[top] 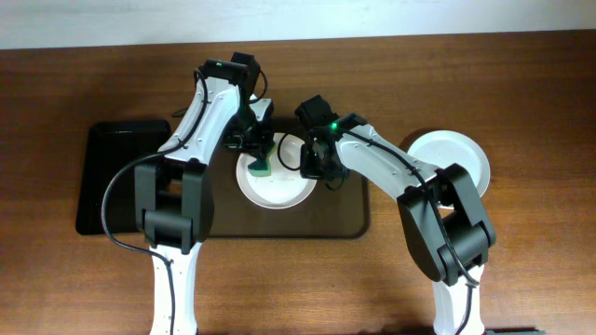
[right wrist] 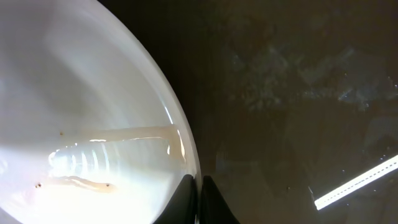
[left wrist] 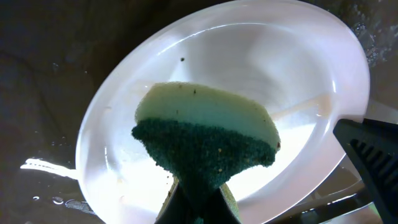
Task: Clean dirty plates on tray and stack at the side
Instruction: 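Keep scrubbing the white plate surface with the sponge, right gripper holding, then finish scrubbing and lift the sponge away with the left gripper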
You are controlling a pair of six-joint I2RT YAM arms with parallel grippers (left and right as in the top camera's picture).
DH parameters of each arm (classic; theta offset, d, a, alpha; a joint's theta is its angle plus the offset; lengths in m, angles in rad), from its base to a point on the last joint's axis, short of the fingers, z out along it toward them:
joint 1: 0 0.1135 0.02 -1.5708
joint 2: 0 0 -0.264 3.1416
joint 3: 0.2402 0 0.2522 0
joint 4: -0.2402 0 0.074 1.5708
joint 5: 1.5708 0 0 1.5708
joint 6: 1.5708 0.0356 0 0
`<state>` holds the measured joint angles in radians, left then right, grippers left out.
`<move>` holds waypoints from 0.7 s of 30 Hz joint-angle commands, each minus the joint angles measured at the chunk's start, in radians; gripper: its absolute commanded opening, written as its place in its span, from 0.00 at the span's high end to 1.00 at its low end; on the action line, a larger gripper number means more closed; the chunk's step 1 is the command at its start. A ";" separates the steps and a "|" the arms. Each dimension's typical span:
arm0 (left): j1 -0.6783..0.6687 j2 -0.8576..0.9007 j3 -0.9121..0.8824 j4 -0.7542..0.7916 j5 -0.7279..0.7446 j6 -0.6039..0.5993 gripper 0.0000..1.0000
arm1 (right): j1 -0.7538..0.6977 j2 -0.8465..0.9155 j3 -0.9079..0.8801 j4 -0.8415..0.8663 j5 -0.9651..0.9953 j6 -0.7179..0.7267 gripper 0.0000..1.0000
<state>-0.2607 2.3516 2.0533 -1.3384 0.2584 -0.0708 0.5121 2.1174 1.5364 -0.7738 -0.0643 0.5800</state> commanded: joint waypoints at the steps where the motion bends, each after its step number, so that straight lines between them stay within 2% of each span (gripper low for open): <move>1: 0.003 0.009 -0.018 0.007 0.021 0.020 0.99 | -0.002 0.016 0.015 0.008 0.008 0.010 0.96; 6: -0.002 0.009 -0.098 0.054 -0.038 0.021 0.99 | -0.002 0.016 0.015 0.016 0.005 0.010 0.96; 10: -0.015 0.009 -0.166 0.092 -0.029 0.126 0.99 | -0.002 0.016 0.015 0.016 0.005 0.010 0.96; 14: -0.033 0.009 -0.187 0.100 0.094 0.241 0.99 | -0.002 0.016 0.015 0.019 -0.003 0.010 0.96; 21: -0.029 0.009 -0.187 0.124 0.276 0.243 0.99 | -0.002 0.016 0.015 0.019 -0.003 0.009 0.96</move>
<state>-0.2749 2.3508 1.8812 -1.2304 0.3798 0.1318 0.5102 2.1174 1.5364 -0.7593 -0.0677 0.5800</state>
